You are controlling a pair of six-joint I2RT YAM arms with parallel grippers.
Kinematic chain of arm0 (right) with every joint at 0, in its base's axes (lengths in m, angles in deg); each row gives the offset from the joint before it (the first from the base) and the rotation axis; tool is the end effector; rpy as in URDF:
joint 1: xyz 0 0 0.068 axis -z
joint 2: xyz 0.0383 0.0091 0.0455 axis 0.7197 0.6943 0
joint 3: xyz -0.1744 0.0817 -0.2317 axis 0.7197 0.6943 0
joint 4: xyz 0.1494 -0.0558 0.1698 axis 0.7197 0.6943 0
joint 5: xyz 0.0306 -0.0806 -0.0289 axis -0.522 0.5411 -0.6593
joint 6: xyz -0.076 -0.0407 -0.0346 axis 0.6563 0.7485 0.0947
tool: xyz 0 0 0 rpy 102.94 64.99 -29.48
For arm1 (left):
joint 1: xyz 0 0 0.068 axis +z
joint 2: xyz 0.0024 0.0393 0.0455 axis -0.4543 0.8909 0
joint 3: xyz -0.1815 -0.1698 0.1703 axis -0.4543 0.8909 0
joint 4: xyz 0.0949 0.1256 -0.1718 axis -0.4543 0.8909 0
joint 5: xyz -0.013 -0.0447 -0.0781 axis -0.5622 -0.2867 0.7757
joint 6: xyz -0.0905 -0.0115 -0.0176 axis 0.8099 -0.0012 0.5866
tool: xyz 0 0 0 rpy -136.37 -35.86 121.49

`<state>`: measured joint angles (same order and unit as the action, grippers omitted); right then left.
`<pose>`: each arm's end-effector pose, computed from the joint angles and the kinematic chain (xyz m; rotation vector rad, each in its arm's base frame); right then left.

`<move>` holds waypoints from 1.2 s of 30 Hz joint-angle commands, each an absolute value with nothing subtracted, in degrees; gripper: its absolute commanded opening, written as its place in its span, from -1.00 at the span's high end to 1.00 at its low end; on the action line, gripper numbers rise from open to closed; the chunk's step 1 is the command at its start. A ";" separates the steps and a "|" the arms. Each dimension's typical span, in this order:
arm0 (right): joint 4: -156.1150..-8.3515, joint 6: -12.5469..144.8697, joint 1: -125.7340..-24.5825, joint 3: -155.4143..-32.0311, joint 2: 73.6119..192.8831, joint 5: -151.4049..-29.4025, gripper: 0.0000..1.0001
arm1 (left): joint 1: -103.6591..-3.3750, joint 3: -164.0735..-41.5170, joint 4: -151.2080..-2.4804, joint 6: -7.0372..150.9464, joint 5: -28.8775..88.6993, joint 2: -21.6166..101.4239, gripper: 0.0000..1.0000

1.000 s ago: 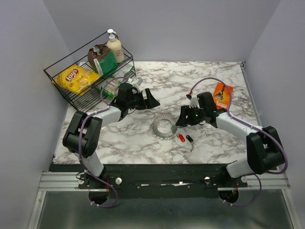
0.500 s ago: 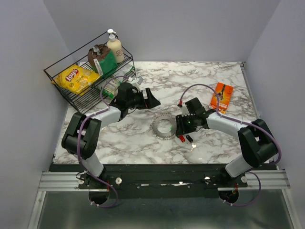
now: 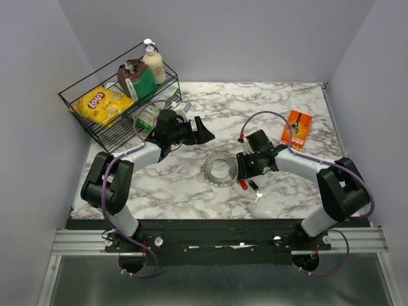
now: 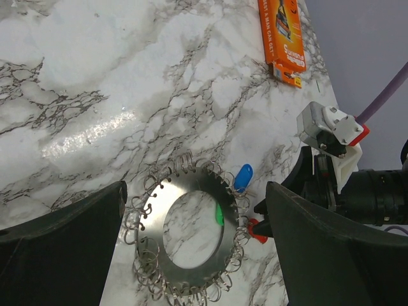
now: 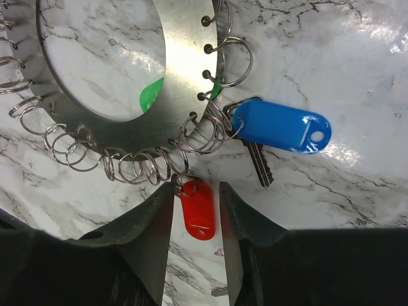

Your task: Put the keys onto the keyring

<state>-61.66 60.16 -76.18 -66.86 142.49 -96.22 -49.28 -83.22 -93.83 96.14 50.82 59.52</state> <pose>0.2437 0.1640 0.1716 -0.4892 2.6898 0.5429 0.3356 -0.1814 0.2470 0.1090 2.1088 -1.1375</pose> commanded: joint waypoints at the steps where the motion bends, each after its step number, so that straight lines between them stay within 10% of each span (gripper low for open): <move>1: -61.29 61.20 -77.14 -68.36 143.66 -96.21 0.20 | -49.52 -83.36 -94.69 95.09 51.71 57.84 -0.97; 13: -61.12 61.64 -77.58 -69.42 144.89 -96.83 0.96 | -49.52 -82.74 -95.22 94.74 50.92 56.43 -0.97; 24: -60.16 62.34 -77.67 -70.47 141.29 -92.53 0.98 | -49.52 -82.30 -93.82 93.34 48.46 54.23 -0.97; 31: -57.25 61.82 -77.67 -71.26 140.06 -92.16 0.10 | -49.52 -82.48 -92.50 92.81 47.49 54.14 -0.97; 36: -57.25 61.72 -77.67 -74.24 138.21 -93.40 -0.12 | -49.52 -81.78 -90.83 92.37 47.05 54.85 -0.97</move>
